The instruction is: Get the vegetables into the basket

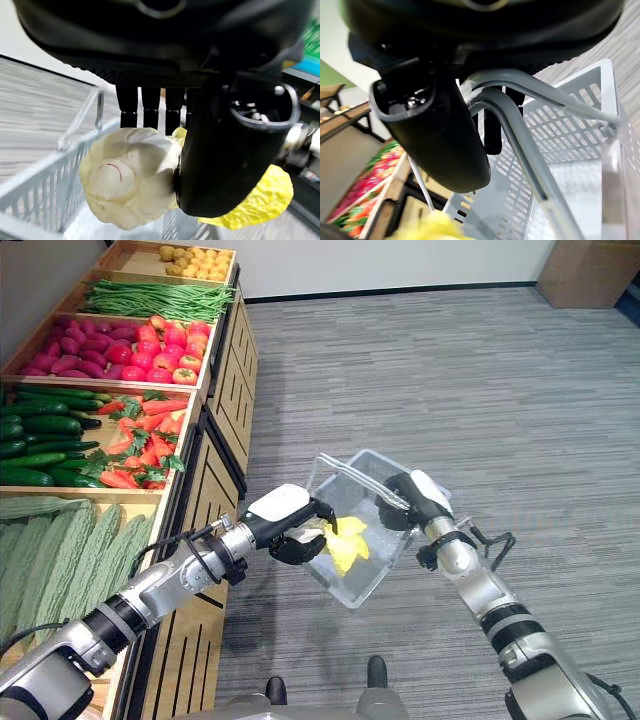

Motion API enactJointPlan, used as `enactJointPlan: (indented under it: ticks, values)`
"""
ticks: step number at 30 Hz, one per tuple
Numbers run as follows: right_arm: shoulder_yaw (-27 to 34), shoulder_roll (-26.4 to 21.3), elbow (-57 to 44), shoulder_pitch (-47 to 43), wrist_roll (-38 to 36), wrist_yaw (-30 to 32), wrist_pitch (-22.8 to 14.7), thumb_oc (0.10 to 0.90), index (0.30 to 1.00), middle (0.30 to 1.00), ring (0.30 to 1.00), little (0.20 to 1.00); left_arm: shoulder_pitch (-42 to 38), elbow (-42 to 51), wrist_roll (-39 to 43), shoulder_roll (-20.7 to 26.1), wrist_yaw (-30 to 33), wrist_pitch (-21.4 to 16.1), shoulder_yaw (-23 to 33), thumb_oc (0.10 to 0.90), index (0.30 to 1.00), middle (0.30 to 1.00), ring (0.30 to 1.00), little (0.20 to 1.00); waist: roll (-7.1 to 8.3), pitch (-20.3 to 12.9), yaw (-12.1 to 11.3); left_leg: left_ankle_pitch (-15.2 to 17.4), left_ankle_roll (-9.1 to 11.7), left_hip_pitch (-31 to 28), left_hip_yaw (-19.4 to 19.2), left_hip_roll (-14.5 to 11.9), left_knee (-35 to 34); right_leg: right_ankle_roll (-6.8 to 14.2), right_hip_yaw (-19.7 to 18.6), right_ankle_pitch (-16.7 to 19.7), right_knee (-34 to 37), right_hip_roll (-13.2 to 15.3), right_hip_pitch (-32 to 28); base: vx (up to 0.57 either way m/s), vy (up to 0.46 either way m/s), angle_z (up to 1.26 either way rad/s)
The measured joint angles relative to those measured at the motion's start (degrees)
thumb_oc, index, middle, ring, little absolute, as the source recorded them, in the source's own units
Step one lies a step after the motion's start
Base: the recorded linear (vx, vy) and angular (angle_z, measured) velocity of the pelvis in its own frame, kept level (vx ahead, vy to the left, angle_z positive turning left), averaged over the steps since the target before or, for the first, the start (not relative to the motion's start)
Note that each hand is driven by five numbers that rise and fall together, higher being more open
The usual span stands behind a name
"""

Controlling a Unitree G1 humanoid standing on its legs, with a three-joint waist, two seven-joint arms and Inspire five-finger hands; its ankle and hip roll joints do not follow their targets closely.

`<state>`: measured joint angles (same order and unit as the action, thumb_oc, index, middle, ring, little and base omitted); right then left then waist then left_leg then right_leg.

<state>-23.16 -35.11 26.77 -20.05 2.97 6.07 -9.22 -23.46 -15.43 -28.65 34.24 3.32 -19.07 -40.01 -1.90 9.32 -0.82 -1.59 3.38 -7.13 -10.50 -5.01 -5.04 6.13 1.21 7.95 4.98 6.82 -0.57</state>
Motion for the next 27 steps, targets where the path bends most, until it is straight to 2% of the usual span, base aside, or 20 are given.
enactJointPlan:
  ticks: [7,8,9,10,22,27]
  values:
    - [-0.95,2.68,-6.64,1.28,-3.6,-0.02,-0.08,0.4,0.3,0.3,0.3,0.3,0.39,-6.29,-9.11,-4.82,4.98,2.04,-1.89,0.4,0.3,0.3,0.3,0.3,0.16,-0.03,0.11,0.0,0.0,0.0,-0.37,0.04,0.0,-0.01,-0.12,0.01,0.0,0.0,0.06,0.0,0.0,0.0]
    - [-0.96,3.14,-7.36,1.75,-4.77,0.11,-0.07,0.4,0.3,0.3,0.3,0.3,0.63,-7.03,-9.93,-5.23,5.81,2.2,-2.05,0.467,0.393,0.393,0.393,0.393,0.27,-0.08,0.19,0.0,0.0,-0.07,-0.42,0.04,0.0,-0.01,-0.14,0.01,-0.01,-0.04,0.02,0.0,0.0,0.0]
    - [-0.96,3.27,-7.79,2.08,-5.24,0.12,-0.07,0.4,0.3,0.3,0.3,0.3,0.65,-7.9,-10.49,-5.74,6.52,2.41,-2.02,0.594,0.572,0.572,0.572,0.572,0.31,-0.1,0.14,0.0,0.0,-0.18,-0.5,0.02,0.0,-0.01,-0.19,0.01,-0.01,-0.06,-0.06,0.0,-0.002,-0.03]
    - [-1.32,3.48,-8.45,2.81,-5.7,0.11,-0.08,0.4,0.3,0.3,0.3,0.3,0.68,-9.51,-12.24,-6.72,8.16,3.51,-2.05,0.9,1.0,1.0,1.0,1.0,0.56,-0.23,0.13,0.0,0.0,-0.24,-0.59,-0.02,0.0,-0.01,-0.25,0.0,-0.01,-0.12,-0.08,0.0,-0.008,-0.04]
    - [-1.41,3.27,-8.43,5.88,-6.32,0.49,-0.06,0.4,0.3,0.3,0.3,0.3,2.51,-9.41,-16.33,-7.52,10.44,5.55,-1.77,0.9,1.0,1.0,1.0,1.0,1.19,-0.42,0.25,0.0,0.0,-0.43,-0.99,-0.26,0.0,-0.04,-0.71,0.01,0.0,-0.4,0.03,0.0,-0.002,-0.01]
    - [-1.29,3.46,-8.25,10.5,-6.31,0.5,-0.04,0.4,0.3,0.3,0.3,0.3,6.25,-4.0,-15.16,-6.61,10.59,5.07,0.66,0.9,1.0,1.0,1.0,1.0,1.24,-0.41,0.09,0.01,0.0,-0.57,-0.94,-0.28,-0.01,-0.04,-0.51,0.01,0.0,-0.36,-0.24,0.0,-0.001,0.01]
